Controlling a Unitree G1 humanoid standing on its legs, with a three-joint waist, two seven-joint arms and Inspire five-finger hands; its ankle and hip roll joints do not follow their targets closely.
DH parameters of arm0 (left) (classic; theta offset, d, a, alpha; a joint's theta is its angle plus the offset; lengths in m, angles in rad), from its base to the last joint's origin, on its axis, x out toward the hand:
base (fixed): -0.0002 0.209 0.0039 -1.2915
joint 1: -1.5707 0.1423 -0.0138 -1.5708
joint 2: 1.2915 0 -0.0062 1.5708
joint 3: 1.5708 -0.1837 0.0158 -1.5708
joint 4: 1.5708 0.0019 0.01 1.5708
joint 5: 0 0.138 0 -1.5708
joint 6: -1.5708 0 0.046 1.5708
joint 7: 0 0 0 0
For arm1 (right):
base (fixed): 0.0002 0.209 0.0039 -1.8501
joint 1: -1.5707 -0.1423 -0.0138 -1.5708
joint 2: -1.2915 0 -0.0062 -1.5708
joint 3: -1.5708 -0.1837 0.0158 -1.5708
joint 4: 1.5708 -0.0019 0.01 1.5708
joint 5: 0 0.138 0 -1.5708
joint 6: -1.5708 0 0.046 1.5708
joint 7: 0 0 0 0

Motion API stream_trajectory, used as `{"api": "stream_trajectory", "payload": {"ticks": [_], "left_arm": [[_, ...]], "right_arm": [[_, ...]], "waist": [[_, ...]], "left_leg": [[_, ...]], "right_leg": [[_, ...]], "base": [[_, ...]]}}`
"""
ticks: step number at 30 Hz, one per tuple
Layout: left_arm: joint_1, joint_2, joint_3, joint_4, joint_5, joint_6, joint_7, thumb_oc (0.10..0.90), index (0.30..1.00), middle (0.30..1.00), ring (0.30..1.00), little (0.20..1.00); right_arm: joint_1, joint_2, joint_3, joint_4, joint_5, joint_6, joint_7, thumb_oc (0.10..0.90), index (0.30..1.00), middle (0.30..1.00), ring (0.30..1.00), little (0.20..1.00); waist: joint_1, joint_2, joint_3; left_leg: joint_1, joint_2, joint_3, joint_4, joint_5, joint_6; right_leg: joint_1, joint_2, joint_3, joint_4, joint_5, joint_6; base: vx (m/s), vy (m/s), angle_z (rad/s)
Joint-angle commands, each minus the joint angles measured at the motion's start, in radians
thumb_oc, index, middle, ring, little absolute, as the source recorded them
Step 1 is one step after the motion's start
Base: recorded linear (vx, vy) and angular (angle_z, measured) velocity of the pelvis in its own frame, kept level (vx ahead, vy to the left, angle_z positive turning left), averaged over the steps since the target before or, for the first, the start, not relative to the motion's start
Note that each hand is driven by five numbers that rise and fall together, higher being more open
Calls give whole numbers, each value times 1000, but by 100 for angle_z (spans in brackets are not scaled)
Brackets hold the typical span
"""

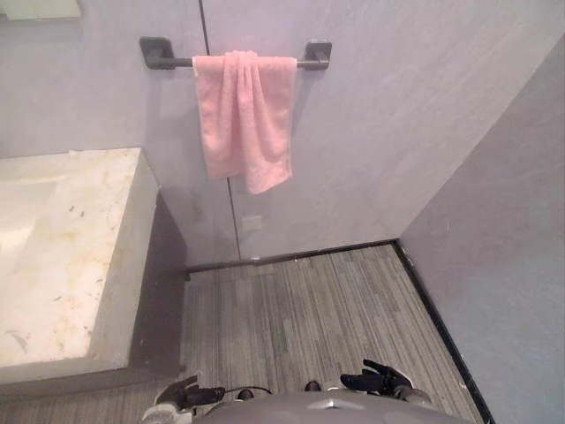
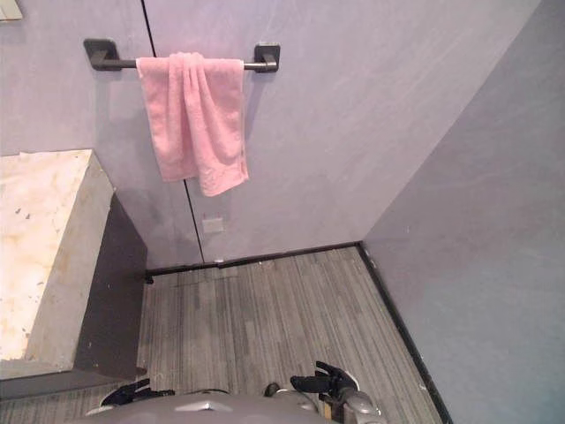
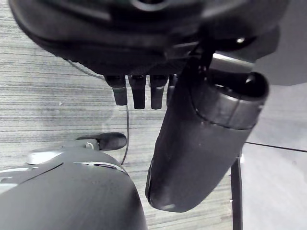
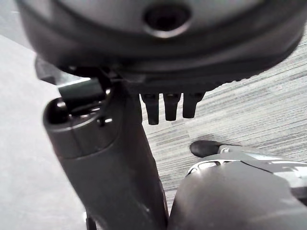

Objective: Organize the bathroom.

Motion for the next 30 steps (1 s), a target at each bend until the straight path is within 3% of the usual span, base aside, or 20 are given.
{"api": "stream_trajectory", "payload": {"ticks": [1, 10, 18, 24, 28, 30], "left_arm": [[-58, -8, -37, 24, 44, 2, -7, 800, 900, 900, 900, 900], [-56, -18, -29, 30, -2, -3, -45, 800, 900, 900, 900, 900], [-52, -17, -35, 31, -4, -23, -100, 800, 900, 900, 900, 900], [-56, -5, -27, -3, -63, -84, -99, 800, 900, 900, 900, 900], [-73, 32, -31, -99, -67, -120, -68, 800, 900, 900, 900, 900], [-106, 86, -15, -214, -91, -106, -27, 800, 900, 900, 900, 900]], "right_arm": [[-41, -27, 13, 30, 8, -7, -12, 800, 900, 900, 900, 900], [-47, -24, 21, 27, 16, -7, -10, 800, 900, 900, 900, 900], [-49, -29, 13, 25, 11, -47, 11, 800, 900, 900, 900, 900], [-45, -37, 19, -29, 47, -145, 30, 800, 900, 900, 900, 900], [-61, -77, 25, -193, 64, -173, 15, 800, 900, 900, 900, 900], [-70, -121, 9, -381, 57, -184, -10, 800, 900, 900, 900, 900]], "waist": [[8, 59, 11], [10, 57, 12], [7, 62, 7], [-3, 66, -1], [-20, 82, 3], [-47, 109, 19]], "left_leg": [[10, -9, 66, 15, -63, -15], [7, -10, 62, 19, -64, -17], [12, -11, 67, 18, -69, -15], [16, -13, 72, 24, -73, -13], [23, -5, 90, 28, -75, -1], [28, 14, 116, 31, -81, 15]], "right_leg": [[-14, 13, -30, 85, -127, 84], [-18, 14, -23, 93, -128, 83], [-12, 13, -21, 87, -129, 82], [-14, 11, -8, 103, -134, 84], [-47, 8, 8, 192, -164, 91], [-150, -13, 34, 401, -152, 110]], "base": [[0, 0, 0], [0, 0, 0], [4, 3, 0], [42, 38, -4], [26, 73, -9], [0, 123, -20]]}}
